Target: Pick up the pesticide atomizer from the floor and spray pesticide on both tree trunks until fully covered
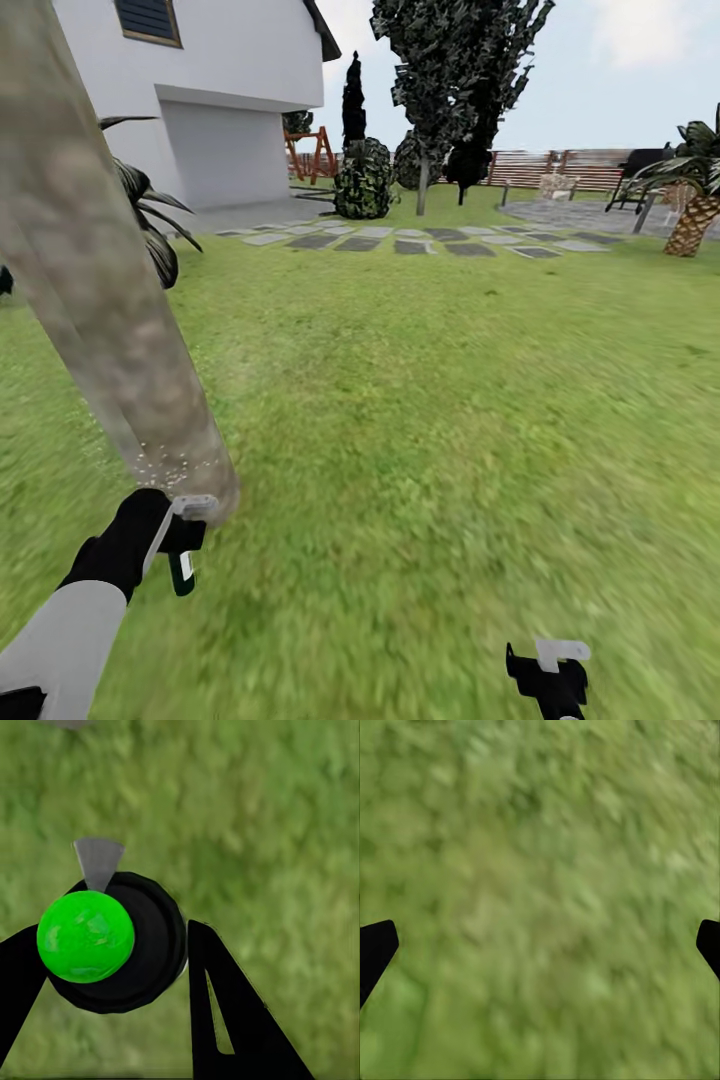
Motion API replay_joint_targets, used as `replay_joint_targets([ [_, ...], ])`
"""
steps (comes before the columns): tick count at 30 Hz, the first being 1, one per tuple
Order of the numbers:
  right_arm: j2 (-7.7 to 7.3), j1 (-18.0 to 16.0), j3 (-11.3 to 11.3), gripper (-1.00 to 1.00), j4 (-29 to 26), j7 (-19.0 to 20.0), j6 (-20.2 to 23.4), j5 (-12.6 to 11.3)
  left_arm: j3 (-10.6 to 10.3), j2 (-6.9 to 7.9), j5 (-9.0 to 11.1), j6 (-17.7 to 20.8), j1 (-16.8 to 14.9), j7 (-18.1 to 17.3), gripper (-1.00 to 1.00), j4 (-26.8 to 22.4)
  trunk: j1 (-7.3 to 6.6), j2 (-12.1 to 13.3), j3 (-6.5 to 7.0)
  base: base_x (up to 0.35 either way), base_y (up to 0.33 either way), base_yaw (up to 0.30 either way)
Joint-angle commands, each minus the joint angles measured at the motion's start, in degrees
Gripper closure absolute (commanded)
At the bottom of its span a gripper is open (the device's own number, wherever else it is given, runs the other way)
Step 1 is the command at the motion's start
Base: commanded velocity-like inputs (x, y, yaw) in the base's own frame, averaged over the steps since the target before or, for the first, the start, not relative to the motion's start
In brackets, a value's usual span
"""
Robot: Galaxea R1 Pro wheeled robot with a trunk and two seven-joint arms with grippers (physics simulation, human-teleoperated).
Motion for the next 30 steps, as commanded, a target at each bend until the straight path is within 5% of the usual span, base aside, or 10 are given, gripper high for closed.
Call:
replay_joint_targets([
  [1,0.0,0.0,0.2,-1.0,0.0,-0.2,-0.2,-0.1,0.1,-0.03,-0.6,0.2,0.0,-0.6,1.0,-0.1,-0.01,0.0,-0.05,0.0,0.0,0.273],
  [13,0.0,0.0,0.2,-1.0,0.0,-0.2,-0.2,-0.1,-0.2,-0.11,-0.7,-0.1,0.0,-0.5,1.0,0.0,-0.01,0.0,-0.05,0.0,0.0,0.273],
  [18,0.0,0.0,0.2,-1.0,0.0,-0.2,-0.2,-0.1,-0.1,-0.14,-0.7,-4.3,0.0,-0.4,1.0,0.6,-0.01,0.0,-0.05,0.0,0.0,0.273],
  [23,0.0,0.0,0.2,-1.0,0.0,-0.2,-0.2,-0.1,-0.2,-1.71,-1.2,-5.1,0.0,-0.4,1.0,0.7,-0.01,0.0,-0.05,0.0,-0.004,0.274],
  [30,0.0,0.0,0.2,-1.0,0.0,-0.2,-0.2,-0.1,-0.3,-1.86,-1.2,-5.1,0.0,-0.4,1.0,0.6,-0.01,0.0,-0.05,0.036,-0.222,0.275],
])
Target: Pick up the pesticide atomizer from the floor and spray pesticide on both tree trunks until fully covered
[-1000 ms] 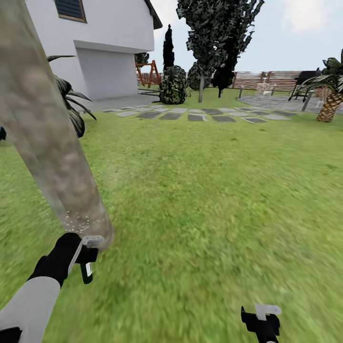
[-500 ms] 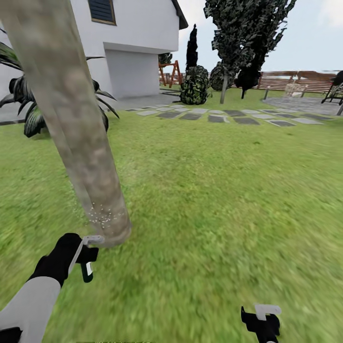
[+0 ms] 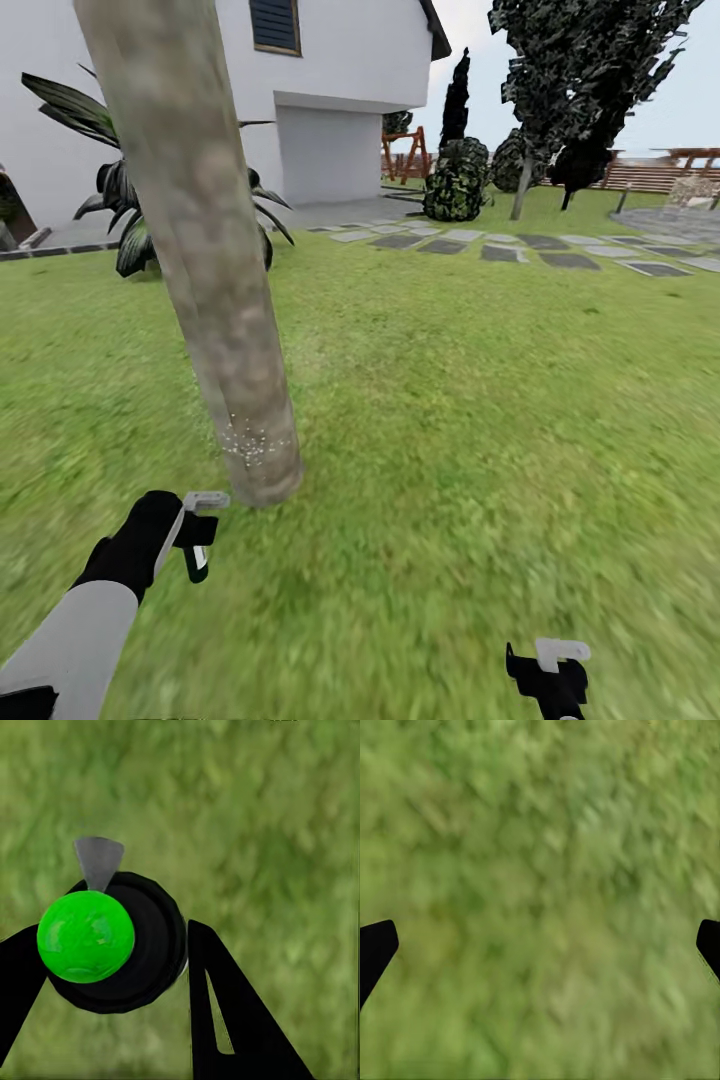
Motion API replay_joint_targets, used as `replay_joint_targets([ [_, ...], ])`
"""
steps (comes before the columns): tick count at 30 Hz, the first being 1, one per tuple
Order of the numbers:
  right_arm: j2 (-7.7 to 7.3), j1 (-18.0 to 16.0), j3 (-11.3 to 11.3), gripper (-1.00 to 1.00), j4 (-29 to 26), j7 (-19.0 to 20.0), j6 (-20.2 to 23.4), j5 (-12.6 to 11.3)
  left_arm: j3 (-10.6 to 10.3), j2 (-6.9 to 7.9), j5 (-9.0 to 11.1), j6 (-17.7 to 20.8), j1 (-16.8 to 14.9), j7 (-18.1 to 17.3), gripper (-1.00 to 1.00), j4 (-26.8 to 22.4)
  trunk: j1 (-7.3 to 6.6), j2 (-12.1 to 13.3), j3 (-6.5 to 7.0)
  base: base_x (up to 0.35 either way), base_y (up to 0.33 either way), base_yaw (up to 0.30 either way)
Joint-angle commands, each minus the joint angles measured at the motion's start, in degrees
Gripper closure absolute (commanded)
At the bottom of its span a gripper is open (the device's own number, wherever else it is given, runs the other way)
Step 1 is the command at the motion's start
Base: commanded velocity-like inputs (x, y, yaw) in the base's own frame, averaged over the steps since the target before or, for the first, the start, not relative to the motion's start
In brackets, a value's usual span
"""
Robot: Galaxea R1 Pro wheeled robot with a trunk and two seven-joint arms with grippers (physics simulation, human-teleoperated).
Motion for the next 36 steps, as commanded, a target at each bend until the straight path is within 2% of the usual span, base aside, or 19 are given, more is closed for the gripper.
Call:
replay_joint_targets([
  [1,0.0,0.0,0.2,-1.0,0.0,-0.1,-0.1,-0.1,0.2,-0.05,-0.6,0.2,0.0,-0.5,1.0,-0.1,0.0,0.0,-0.05,0.129,-0.264,0.275],
  [6,0.0,0.0,0.2,-1.0,0.0,-0.1,-0.1,-0.1,0.1,-0.15,-0.4,0.2,0.0,-0.5,1.0,-0.1,0.0,0.0,-0.05,0.158,-0.257,0.177],
  [20,0.0,0.0,0.2,-1.0,0.0,-0.2,-0.1,-0.1,0.1,-0.26,-0.2,0.3,0.0,-0.7,1.0,-0.5,0.0,0.0,-0.05,0.13,-0.258,0.009],
  [22,0.0,0.0,0.1,-1.0,0.0,-0.2,-0.1,-0.1,0.1,-1.01,-0.1,0.3,0.0,-0.7,1.0,-0.7,0.0,0.0,-0.05,0.006,-0.269,0.163],
  [25,0.0,0.0,0.2,-1.0,0.0,-0.1,-0.1,-0.1,0.0,-4.51,-0.6,0.4,-0.2,-0.6,1.0,-1.2,0.0,0.0,-0.05,0.001,-0.269,0.253],
  [26,0.0,0.0,0.2,-1.0,0.0,-0.1,-0.1,-0.1,0.0,-4.92,-0.6,0.4,-0.3,-0.6,1.0,-1.2,0.0,0.0,-0.05,0.0,-0.269,0.27],
  [29,0.0,0.0,0.2,-1.0,0.0,-0.1,-0.1,-0.1,0.0,-5.42,-0.7,0.7,-0.7,-0.6,1.0,-1.3,0.0,0.0,-0.05,0.081,-0.263,0.274],
  [36,0.0,0.0,0.2,-1.0,0.0,-0.1,-0.1,-0.1,0.4,-4.8,-0.8,0.9,-1.1,-0.6,1.0,-1.3,0.0,0.0,-0.05,0.195,-0.22,0.276],
])
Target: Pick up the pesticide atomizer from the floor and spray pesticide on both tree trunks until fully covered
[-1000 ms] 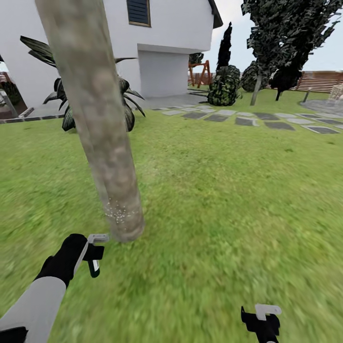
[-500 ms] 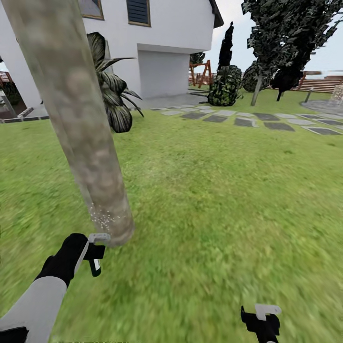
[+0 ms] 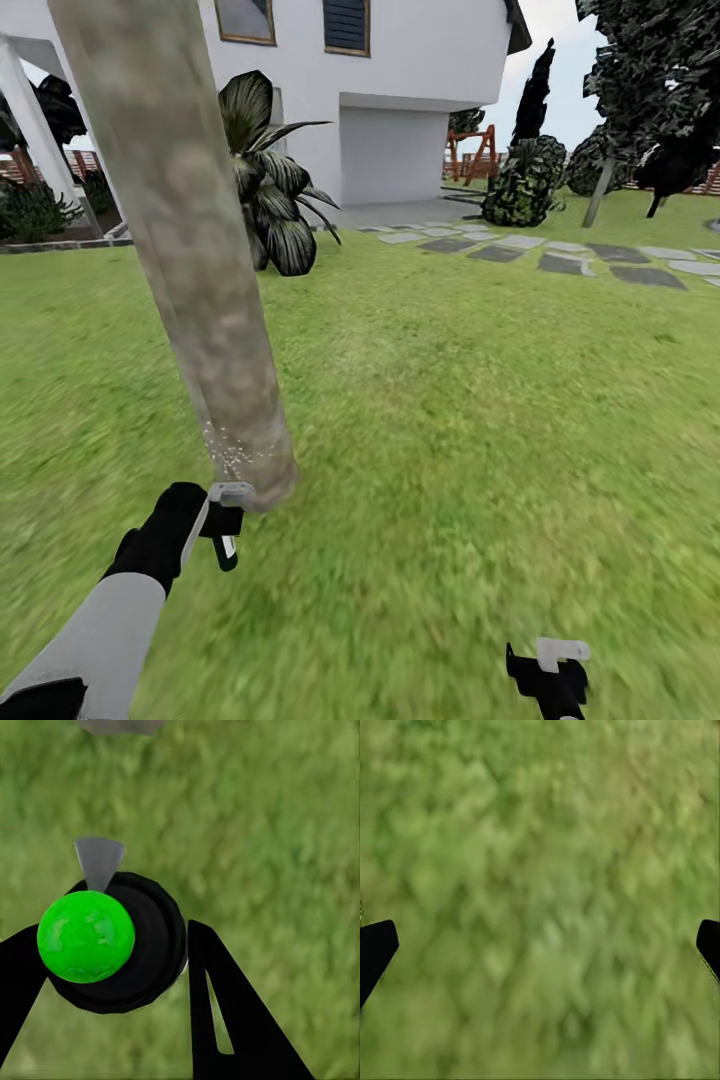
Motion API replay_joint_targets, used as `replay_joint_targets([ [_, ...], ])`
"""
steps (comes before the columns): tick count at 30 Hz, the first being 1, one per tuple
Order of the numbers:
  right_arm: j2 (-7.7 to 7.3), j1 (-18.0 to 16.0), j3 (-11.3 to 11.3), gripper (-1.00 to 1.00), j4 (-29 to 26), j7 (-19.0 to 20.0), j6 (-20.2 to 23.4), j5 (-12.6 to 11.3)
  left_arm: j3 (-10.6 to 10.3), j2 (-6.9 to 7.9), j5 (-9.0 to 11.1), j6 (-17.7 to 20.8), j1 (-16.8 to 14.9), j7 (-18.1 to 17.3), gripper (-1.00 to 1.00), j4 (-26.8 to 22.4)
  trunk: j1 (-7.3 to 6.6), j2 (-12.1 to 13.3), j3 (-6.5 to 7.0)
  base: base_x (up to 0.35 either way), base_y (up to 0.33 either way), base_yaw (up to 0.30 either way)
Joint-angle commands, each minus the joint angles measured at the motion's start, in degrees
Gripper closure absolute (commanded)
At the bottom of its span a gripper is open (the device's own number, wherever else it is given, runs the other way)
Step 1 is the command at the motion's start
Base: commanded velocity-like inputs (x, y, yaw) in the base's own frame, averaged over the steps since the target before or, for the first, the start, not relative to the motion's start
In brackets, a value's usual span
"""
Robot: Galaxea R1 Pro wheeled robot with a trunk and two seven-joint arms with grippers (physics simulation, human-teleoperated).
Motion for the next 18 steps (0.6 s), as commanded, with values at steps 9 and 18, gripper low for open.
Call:
replay_joint_targets([
  [9,0.0,0.0,0.2,-1.0,0.0,-0.2,-0.1,-0.1,0.2,0.02,-0.6,1.8,-0.9,-0.5,1.0,-0.8,0.02,0.0,-0.05,0.17,-0.093,0.276],
  [18,-0.02,0.0,0.1,-1.0,0.0,-0.2,-0.1,-0.1,0.0,-0.22,-0.7,4.2,-1.0,-0.5,1.0,-4.5,0.02,0.0,-0.05,0.03,-0.038,0.177],
])
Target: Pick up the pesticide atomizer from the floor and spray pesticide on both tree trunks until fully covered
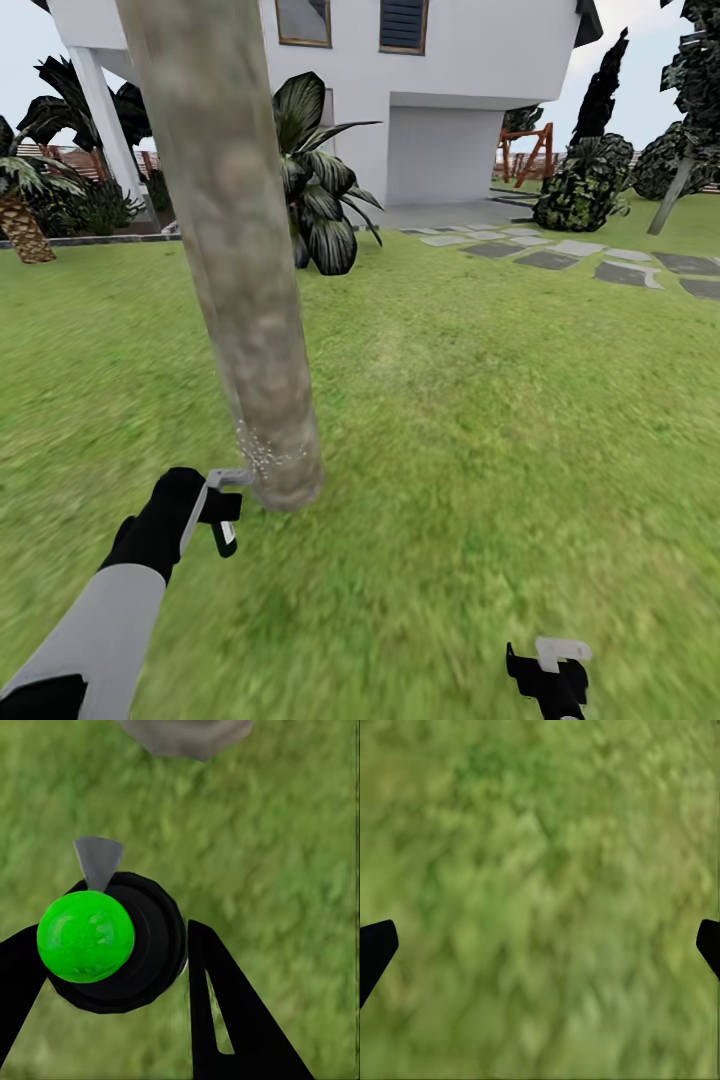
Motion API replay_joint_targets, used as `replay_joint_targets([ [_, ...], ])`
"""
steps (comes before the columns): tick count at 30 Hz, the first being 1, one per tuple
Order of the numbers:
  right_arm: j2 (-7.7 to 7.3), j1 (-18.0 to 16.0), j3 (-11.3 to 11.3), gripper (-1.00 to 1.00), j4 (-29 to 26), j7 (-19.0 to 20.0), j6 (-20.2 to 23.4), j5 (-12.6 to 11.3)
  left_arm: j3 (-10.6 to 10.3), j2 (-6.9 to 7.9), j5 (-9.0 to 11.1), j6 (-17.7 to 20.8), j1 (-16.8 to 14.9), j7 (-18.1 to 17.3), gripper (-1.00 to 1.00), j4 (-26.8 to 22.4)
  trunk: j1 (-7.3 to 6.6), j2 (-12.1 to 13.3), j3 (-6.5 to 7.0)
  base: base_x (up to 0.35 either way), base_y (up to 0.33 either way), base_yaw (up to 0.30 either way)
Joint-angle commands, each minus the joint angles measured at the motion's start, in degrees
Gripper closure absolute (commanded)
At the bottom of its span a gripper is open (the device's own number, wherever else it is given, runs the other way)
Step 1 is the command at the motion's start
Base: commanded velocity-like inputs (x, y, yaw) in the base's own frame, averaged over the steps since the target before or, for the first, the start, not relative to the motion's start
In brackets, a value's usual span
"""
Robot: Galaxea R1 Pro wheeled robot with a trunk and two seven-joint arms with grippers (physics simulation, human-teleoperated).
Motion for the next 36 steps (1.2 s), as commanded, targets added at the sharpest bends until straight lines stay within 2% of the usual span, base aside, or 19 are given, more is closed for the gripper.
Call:
replay_joint_targets([
  [1,-0.04,0.0,0.1,-1.0,0.0,-0.1,-0.1,0.0,0.1,-0.03,-0.7,0.2,0.0,-0.5,1.0,-0.1,0.0,0.0,-0.05,0.146,-0.211,0.007],
  [14,-0.07,0.0,0.1,-1.0,0.0,-0.2,-0.1,0.0,0.1,-0.03,-0.7,0.2,0.2,-0.5,1.0,-0.2,0.0,0.0,-0.05,0.173,-0.23,0.001],
  [22,-0.07,0.0,0.1,-1.0,0.0,-0.2,-0.1,0.0,0.2,0.13,-0.7,0.2,0.0,-0.5,1.0,-0.2,0.0,0.0,-0.05,0.035,-0.267,0.021],
  [28,-0.07,0.0,0.1,-1.0,0.0,-0.1,-0.1,0.0,0.3,0.14,-0.7,0.2,-0.2,-0.5,1.0,-0.4,0.0,0.0,-0.05,0.04,-0.272,0.235],
  [36,-0.07,0.0,0.1,-1.0,0.0,-0.1,-0.1,0.0,0.3,-0.1,-0.7,0.3,0.1,-0.5,1.0,-2.3,0.0,0.0,-0.05,0.205,-0.218,0.231],
])
